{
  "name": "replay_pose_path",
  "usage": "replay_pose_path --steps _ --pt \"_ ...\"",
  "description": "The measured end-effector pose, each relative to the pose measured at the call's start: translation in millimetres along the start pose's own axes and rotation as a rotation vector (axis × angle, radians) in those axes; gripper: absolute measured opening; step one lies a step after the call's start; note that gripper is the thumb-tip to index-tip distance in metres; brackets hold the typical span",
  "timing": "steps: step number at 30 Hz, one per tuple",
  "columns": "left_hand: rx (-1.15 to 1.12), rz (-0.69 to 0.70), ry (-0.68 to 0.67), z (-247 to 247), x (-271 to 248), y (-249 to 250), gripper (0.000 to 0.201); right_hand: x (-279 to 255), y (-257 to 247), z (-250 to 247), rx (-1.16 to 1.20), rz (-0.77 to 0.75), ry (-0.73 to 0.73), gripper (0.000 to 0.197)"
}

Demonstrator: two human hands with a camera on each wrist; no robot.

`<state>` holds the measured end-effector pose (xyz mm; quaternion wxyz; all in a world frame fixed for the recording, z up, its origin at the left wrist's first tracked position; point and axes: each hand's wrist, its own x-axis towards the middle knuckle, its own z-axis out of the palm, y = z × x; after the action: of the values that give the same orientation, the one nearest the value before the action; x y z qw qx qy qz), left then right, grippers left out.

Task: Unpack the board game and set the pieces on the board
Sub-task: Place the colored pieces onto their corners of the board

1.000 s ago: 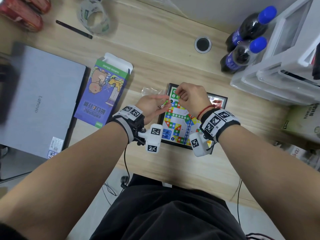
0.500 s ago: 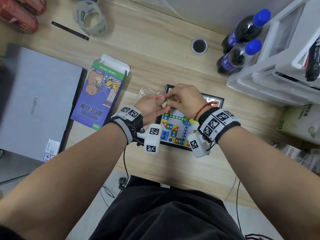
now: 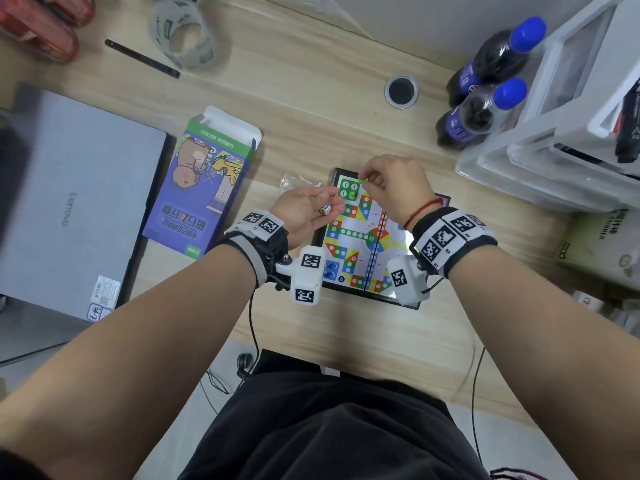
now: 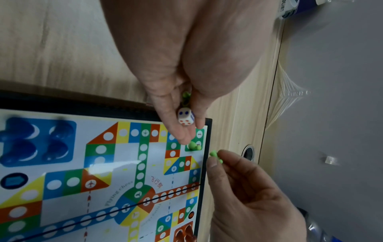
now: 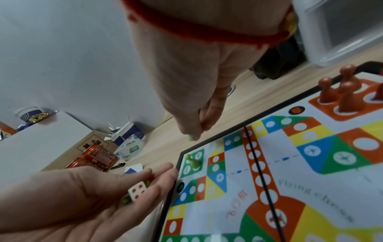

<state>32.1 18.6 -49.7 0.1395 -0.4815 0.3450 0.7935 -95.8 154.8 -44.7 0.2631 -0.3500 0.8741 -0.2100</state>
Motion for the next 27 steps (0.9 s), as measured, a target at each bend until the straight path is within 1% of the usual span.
replay_pose_path --steps 7,13,15,17,19,20,22,24,27 --pt "-0.003 -0.003 0.002 -1.3 -1.2 1.1 0.026 9.9 -2.9 5.5 -0.065 -0.029 -0.119 0.019" --pt "-0.01 -0.009 0.008 -1.3 0.2 2.0 0.026 12.2 -2.7 8.8 -0.081 -0.025 -0.145 0.022" --pt "-0.022 -0.021 0.015 -0.3 0.7 2.7 0.027 11.6 -1.8 8.0 -0.071 -0.021 -0.127 0.025" --pt "-0.046 -0.043 0.022 1.3 1.2 3.6 0.028 11.6 -1.5 4.0 -0.036 -0.016 -0.054 0.027" --pt "-0.058 -0.057 0.016 3.5 1.2 4.6 0.028 12.1 -6.5 -0.2 0.018 -0.034 -0.005 0.022" --pt "-0.061 -0.058 0.01 4.1 1.3 5.0 0.028 12.1 -11.9 -1.3 0.039 -0.057 -0.01 0.018" --pt "-0.078 -0.054 0.003 6.2 2.4 5.1 0.031 11.6 -23.6 -0.7 0.047 -0.113 -0.068 0.014" --pt "-0.112 -0.052 0.011 8.8 2.4 6.0 0.034 10.1 -31.0 3.4 0.027 -0.144 -0.149 0.017" --pt "-0.11 -0.055 0.011 12.4 0.6 8.9 0.045 7.6 -32.5 10.2 0.025 -0.122 -0.195 0.022"
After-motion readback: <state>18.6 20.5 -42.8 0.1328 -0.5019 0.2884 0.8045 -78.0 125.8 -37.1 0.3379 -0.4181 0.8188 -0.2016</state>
